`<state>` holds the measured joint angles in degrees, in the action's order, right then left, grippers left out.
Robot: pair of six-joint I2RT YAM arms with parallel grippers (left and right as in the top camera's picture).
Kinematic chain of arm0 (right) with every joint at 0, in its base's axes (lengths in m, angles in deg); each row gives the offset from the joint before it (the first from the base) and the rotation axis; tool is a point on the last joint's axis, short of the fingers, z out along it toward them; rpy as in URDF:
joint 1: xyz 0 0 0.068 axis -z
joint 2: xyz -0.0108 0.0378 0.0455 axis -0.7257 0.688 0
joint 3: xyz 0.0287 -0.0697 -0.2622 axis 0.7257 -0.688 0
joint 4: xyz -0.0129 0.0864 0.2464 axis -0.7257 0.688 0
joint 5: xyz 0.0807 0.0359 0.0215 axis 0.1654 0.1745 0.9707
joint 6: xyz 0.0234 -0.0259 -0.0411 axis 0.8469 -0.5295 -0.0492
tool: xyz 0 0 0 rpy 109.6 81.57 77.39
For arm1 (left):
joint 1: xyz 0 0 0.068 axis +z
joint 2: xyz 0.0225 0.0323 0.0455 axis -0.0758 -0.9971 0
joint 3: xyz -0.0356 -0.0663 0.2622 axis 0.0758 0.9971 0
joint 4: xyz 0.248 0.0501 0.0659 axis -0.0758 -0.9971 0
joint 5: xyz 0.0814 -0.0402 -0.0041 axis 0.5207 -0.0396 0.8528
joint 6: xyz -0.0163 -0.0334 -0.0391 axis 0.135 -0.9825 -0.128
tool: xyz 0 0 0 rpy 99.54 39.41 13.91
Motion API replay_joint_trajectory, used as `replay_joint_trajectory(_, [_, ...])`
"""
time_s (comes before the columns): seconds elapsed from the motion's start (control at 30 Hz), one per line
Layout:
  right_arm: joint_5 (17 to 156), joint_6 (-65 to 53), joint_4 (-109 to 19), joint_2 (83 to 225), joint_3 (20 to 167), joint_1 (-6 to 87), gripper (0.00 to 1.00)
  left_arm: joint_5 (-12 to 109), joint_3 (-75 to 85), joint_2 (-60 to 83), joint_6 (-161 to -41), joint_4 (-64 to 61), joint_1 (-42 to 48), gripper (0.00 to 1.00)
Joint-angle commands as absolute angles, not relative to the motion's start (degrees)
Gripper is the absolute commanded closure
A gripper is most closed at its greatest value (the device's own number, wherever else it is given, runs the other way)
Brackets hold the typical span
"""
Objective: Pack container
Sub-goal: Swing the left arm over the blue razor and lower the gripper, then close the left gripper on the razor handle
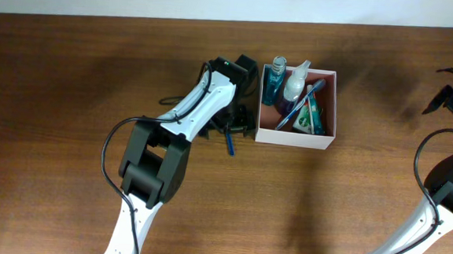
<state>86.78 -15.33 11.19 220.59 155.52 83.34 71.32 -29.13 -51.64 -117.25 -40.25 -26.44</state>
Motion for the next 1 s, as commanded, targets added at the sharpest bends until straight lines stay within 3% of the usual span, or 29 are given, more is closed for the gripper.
replay_joint_trajectory(0.0, [86.1, -15.1, 11.1, 218.7, 155.2, 83.6, 0.01, 71.1, -26.5, -50.8, -118.3, -38.9, -26.3, 0.01])
replay_joint_trajectory(0.53, [86.1, -15.1, 11.1, 218.7, 155.2, 83.6, 0.01, 71.1, -21.5, -50.8, -121.3, -33.7, -26.2, 0.03])
replay_joint_trajectory(0.6, [86.1, -15.1, 11.1, 218.7, 155.2, 83.6, 0.01, 71.1, -21.0, -50.8, -121.3, -33.6, -26.2, 0.31])
replay_joint_trajectory(0.63, [86.1, -15.1, 11.1, 218.7, 155.2, 83.6, 0.01, 71.1, -20.8, -50.8, -121.3, -33.6, -26.2, 0.37])
replay_joint_trajectory(0.77, [86.1, -15.1, 11.1, 218.7, 155.2, 83.6, 0.01, 71.1, -20.6, -50.8, -121.3, -33.6, -26.2, 0.58])
replay_joint_trajectory(0.97, [86.1, -15.1, 11.1, 218.7, 155.2, 83.6, 0.01, 71.1, -20.6, -50.8, -121.3, -33.6, -26.2, 0.78])
